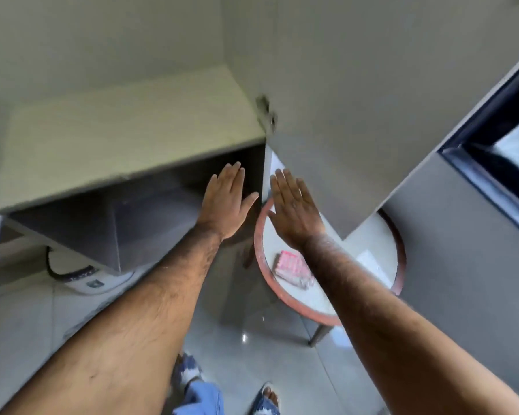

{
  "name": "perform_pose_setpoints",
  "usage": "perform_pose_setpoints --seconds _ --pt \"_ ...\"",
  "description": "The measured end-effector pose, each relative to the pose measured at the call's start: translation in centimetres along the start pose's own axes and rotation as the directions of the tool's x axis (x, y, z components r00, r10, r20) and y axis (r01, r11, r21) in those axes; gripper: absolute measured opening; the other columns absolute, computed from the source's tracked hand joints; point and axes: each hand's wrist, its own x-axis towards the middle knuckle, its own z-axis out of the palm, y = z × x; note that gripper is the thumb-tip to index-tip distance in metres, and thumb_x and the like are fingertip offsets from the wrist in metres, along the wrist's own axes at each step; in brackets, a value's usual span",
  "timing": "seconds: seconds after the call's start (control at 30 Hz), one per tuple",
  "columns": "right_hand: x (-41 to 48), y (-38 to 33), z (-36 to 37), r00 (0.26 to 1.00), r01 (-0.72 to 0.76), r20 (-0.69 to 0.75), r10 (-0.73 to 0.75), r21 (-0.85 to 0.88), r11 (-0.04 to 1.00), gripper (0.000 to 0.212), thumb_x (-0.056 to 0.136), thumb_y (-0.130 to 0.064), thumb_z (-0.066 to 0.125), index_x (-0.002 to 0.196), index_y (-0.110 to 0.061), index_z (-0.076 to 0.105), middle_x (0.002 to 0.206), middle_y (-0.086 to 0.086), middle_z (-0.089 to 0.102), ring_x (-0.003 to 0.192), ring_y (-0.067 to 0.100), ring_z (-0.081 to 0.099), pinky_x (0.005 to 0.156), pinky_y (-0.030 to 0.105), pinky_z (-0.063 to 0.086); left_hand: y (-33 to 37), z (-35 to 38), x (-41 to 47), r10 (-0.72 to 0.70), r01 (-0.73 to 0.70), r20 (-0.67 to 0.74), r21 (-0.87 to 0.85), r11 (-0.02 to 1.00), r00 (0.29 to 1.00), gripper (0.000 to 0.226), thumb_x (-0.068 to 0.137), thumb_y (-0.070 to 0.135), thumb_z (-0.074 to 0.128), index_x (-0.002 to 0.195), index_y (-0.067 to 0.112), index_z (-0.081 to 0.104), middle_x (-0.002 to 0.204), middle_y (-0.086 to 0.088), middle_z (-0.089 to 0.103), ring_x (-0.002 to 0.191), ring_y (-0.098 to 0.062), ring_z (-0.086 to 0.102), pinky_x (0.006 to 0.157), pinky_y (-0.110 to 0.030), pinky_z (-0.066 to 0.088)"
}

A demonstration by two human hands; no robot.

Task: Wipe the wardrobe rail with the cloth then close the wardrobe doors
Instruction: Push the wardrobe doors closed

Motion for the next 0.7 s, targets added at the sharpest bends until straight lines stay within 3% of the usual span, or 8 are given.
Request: perform_pose_setpoints --seconds 0.07,0.17,0.37,0.5,0.63,0.7 --pt "1.5 -0.2 -3.3 0.998 0.041 -0.05 -0.042 -0.018 0.999 0.072 0.112 -0.039 0.032 0.164 0.001 0.003 0.174 0.02 0.001 0.163 0.032 -0.001 0.133 0.05 0.008 -0.5 -3.8 1.1 0.062 -0.06 -0.035 0.056 0.997 0.997 0.076 0.105 0.055 0.028 0.16 0.003 0.026 0.171 -0.013 0.022 0.16 -0.03 0.019 0.13 -0.051 0.016" --pt "3.8 -0.8 -13.1 0.961 0.037 -0.267 -0.073 -0.138 0.99 0.072 0.112 -0.039 0.033 0.164 0.001 0.005 0.174 0.02 0.002 0.163 0.033 0.001 0.133 0.051 0.012 0.1 -13.8 2.3 0.162 -0.125 -0.211 0.181 0.975 0.964 0.079 0.103 0.058 0.021 0.16 0.004 0.027 0.171 -0.014 0.023 0.159 -0.031 0.02 0.129 -0.053 0.016" --pt "5.6 -0.1 -30.8 0.805 0.001 -0.587 -0.08 -0.134 0.991 0.072 0.111 -0.045 0.034 0.163 0.0 0.015 0.174 0.019 0.012 0.163 0.032 0.009 0.132 0.052 0.015 4.2 -31.8 5.0 0.31 -0.192 -0.479 0.279 0.941 0.821 0.081 0.104 0.061 0.016 0.161 0.003 0.023 0.171 -0.015 0.022 0.16 -0.031 0.019 0.129 -0.055 0.014" --pt "4.5 1.2 -40.5 0.619 -0.049 -0.785 -0.017 -0.06 0.997 0.074 0.109 -0.048 0.035 0.163 0.0 0.018 0.173 0.019 0.015 0.163 0.031 0.011 0.132 0.051 0.018 9.6 -41.7 6.7 0.393 -0.275 -0.634 0.281 0.919 0.666 0.075 0.106 0.053 0.027 0.161 0.004 0.022 0.171 -0.014 0.021 0.16 -0.029 0.017 0.13 -0.053 0.013" --pt "1.3 4.3 -46.7 0.293 -0.099 -0.934 0.202 0.18 0.979 0.083 0.107 -0.061 0.029 0.163 0.0 0.018 0.173 0.019 0.016 0.163 0.03 0.012 0.134 0.045 0.013 18.0 -50.6 7.4 0.549 -0.403 -0.705 0.388 0.829 0.45 0.071 0.108 0.048 0.033 0.162 0.004 0.019 0.172 -0.014 0.017 0.161 -0.029 0.014 0.131 -0.05 0.013" --pt "0.0 6.2 -47.6 0.187 -0.138 -0.928 0.321 0.299 0.944 0.089 0.106 -0.066 0.027 0.163 0.001 0.013 0.173 0.02 0.013 0.163 0.031 0.01 0.134 0.046 0.013 22.3 -53.6 7.2 0.671 -0.419 -0.666 0.534 0.734 0.327 0.07 0.109 0.048 0.033 0.162 0.003 0.02 0.172 -0.014 0.019 0.16 -0.03 0.016 0.13 -0.049 0.016"
